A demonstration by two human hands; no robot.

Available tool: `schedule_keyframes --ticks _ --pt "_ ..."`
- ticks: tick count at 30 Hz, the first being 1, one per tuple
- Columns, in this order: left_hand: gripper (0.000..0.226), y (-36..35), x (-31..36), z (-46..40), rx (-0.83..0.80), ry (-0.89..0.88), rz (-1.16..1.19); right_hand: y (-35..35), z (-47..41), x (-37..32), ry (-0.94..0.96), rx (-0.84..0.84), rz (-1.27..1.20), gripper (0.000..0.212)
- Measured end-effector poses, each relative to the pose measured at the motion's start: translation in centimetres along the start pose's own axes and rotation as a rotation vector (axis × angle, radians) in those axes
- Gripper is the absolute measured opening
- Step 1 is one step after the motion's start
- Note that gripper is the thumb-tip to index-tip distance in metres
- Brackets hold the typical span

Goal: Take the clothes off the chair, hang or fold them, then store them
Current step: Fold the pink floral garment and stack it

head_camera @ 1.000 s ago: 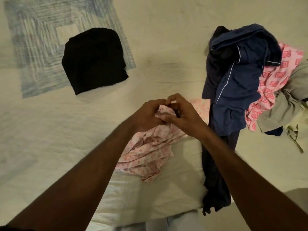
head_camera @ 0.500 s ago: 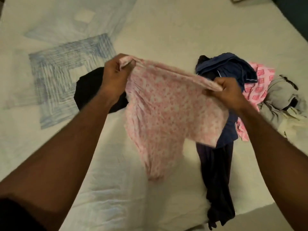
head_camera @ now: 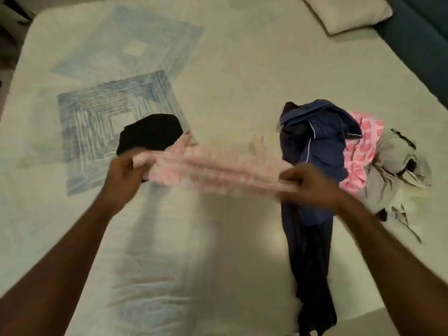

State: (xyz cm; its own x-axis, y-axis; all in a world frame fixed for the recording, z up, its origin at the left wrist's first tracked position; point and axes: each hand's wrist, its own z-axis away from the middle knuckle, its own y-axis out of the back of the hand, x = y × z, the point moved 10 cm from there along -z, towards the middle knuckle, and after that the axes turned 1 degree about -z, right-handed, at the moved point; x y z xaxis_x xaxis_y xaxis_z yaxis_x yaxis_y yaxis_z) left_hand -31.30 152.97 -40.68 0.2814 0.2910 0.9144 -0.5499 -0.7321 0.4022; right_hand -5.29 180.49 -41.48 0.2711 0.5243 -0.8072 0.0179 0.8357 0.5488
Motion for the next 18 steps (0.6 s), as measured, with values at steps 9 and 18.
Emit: schedule_keyframes --ticks 9,18 --pt "0.036 2.2 -21.1 21.6 -0.3 0.383 -0.329 -28.9 8.9 11.9 -0.266 -0.625 0.24 0.015" --pt "0.046 5.8 -27.1 33.1 -0.511 0.601 -0.478 -34.7 12.5 12.7 -0.401 -0.82 0.213 0.04"
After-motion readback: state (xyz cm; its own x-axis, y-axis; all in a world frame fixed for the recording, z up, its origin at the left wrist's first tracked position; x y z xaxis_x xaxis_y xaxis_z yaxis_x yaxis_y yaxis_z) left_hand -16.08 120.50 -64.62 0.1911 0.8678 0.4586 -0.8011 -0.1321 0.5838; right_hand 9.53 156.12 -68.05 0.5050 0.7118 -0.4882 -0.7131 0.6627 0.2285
